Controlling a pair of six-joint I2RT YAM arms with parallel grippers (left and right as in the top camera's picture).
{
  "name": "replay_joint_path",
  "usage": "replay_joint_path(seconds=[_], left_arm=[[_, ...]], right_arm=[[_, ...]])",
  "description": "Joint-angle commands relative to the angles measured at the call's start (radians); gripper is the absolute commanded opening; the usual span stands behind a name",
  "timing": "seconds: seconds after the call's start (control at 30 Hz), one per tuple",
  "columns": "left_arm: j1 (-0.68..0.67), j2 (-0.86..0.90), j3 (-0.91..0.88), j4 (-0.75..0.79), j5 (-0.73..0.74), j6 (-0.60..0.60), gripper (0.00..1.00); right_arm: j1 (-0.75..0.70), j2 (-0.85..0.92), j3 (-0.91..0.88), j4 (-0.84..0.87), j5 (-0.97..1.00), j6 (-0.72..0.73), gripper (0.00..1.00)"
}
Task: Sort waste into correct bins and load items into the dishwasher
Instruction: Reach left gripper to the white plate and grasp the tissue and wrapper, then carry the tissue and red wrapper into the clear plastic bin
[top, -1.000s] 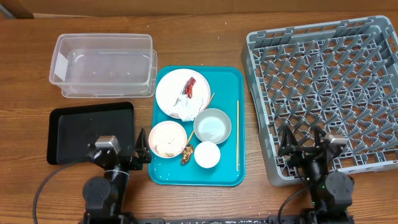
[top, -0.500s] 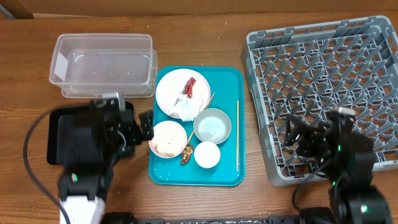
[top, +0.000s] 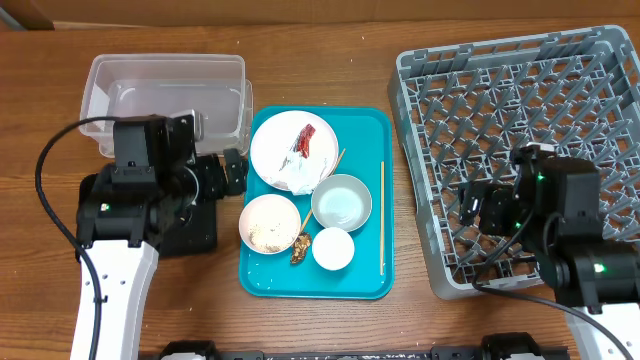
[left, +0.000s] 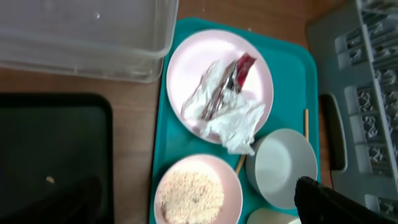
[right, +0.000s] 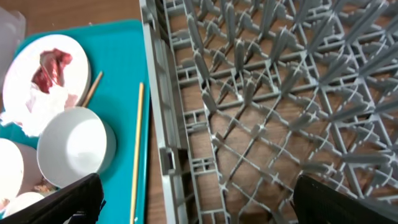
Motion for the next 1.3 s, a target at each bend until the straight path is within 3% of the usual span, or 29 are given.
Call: replay_joint_path(seconds=[0.0, 0.2, 0.43, 0.77, 0.93, 1.0, 1.07, 1.27], left_arm=[[-0.017, 0.023, 0.034, 0.055, 0.031, 0.019, 1.0], [-0.122, 0.137, 0.102, 0.125, 0.005, 0.068, 1.0], [-0.296, 0.36, 0.153, 0.173, -0.152, 0.114, 1.0], [-0.372, 0.642, 0.153, 0.254, -0.26, 0.117, 0.95], [-0.366, 0.714, 0.153, 0.285, -0.271, 0.101, 0.76], [-0.366, 0.719, 0.153, 0.286, -0.271, 0.101, 0.31], [-0.366, 0.713, 0.159, 0.285, -0.271, 0.102, 0.04], [-0.35, 0.666, 0.281, 0.181, -0.272, 0.098, 0.04]], right_arm=[[0.004, -0.004, 0.028, 0.002, 0.014, -0.024, 1.0], [0.004, -0.004, 0.028, 0.013, 0.02, -0.024, 1.0], [0.004, -0.003, 0.028, 0.011, 0.02, -0.024, 1.0], [0.004, -0.003, 0.028, 0.005, 0.02, -0.024, 1.0], [0.004, -0.003, 0.028, -0.011, 0.02, -0.024, 1.0], [0.004, -0.003, 0.028, -0.013, 0.02, -0.024, 1.0], [0.004, -0.003, 0.028, -0.014, 0.02, -0.024, 1.0], [0.004, -0.003, 0.028, -0.015, 0.021, -0.024, 1.0]])
